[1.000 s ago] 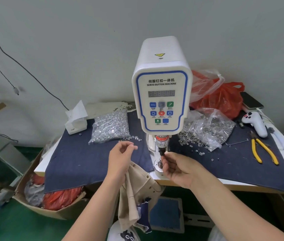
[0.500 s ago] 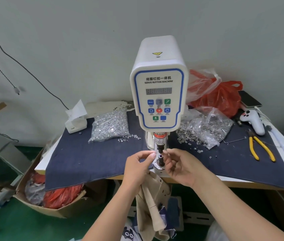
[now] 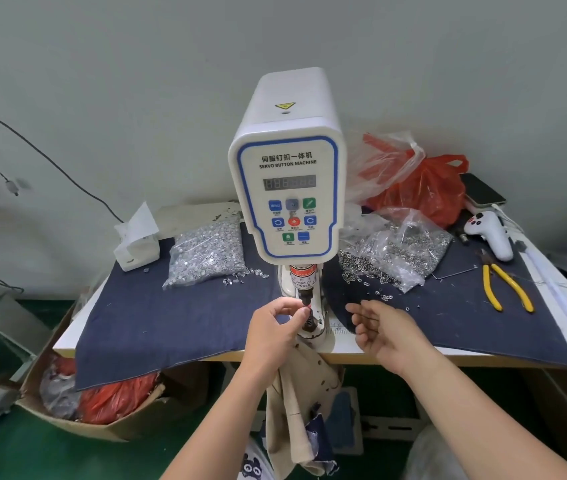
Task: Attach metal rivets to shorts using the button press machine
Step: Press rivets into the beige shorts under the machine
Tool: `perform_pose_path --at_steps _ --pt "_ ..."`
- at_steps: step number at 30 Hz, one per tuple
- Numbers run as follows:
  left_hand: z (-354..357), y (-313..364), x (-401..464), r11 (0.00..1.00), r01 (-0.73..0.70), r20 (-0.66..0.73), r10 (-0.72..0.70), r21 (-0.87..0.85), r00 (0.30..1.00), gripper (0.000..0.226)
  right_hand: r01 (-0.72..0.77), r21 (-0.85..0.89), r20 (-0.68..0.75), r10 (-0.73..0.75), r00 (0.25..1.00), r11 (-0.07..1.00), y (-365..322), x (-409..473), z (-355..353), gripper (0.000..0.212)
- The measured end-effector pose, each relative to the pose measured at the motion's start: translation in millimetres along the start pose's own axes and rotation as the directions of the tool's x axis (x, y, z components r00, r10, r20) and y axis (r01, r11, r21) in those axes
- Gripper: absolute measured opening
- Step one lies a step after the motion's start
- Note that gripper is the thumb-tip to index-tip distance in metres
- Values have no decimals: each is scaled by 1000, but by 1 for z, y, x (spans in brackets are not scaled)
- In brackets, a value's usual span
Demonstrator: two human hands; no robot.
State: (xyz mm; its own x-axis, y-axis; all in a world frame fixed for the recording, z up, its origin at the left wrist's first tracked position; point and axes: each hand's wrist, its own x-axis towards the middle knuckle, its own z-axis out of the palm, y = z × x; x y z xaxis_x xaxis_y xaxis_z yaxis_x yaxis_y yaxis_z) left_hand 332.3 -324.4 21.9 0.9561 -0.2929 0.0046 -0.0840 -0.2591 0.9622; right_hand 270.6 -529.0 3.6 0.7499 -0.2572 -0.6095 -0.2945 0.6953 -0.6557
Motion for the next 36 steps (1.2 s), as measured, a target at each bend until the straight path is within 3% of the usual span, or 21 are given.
perform_pose_path --at_steps 10,19,30,33,36 --pt "-1 6 3 993 -13 4 12 119 1000 13 26 -30 25 -25 999 999 3 3 -1 40" --pt "-4 14 -1 996 0 16 -2 88 1000 13 29 -42 -2 -30 1000 999 3 -2 1 33" --pt "-5 24 0 933 -60 13 60 355 998 12 4 6 3 -4 1000 1000 3 -2 -1 32" --pt "-7 24 0 956 -10 1 10 292 1000 15 7 -19 5 -7 1000 1000 2 -7 1 32" --pt "-13 25 -2 967 235 36 -233 -95 972 29 100 -193 49 -93 994 976 2 -19 7 25"
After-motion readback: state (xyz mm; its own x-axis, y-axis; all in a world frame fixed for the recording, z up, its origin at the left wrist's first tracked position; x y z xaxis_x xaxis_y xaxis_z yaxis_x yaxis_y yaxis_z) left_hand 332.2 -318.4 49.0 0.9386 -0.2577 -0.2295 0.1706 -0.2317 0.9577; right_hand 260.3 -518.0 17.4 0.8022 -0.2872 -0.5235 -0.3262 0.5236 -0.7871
